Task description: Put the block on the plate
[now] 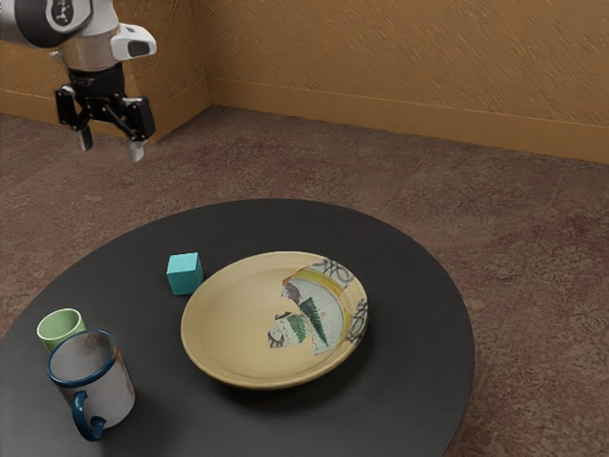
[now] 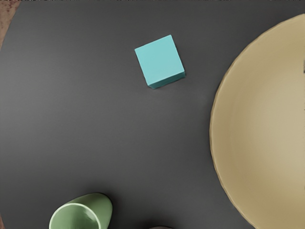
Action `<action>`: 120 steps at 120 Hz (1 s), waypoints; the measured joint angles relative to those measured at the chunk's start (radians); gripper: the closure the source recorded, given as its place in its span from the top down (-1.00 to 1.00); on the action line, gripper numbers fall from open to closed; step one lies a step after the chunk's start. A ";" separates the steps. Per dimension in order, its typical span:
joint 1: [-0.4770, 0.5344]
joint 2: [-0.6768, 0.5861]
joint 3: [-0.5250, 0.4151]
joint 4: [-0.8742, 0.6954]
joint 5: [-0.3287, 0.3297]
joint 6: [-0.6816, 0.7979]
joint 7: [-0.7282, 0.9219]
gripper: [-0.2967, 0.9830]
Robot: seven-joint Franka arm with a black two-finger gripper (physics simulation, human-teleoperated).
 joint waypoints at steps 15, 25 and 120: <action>-0.020 0.000 0.000 -0.003 0.002 0.002 -0.021 0.54; -0.025 0.000 0.007 -0.011 0.005 0.001 -0.032 0.54; 0.052 0.353 0.029 -0.185 -0.030 0.395 -0.054 0.54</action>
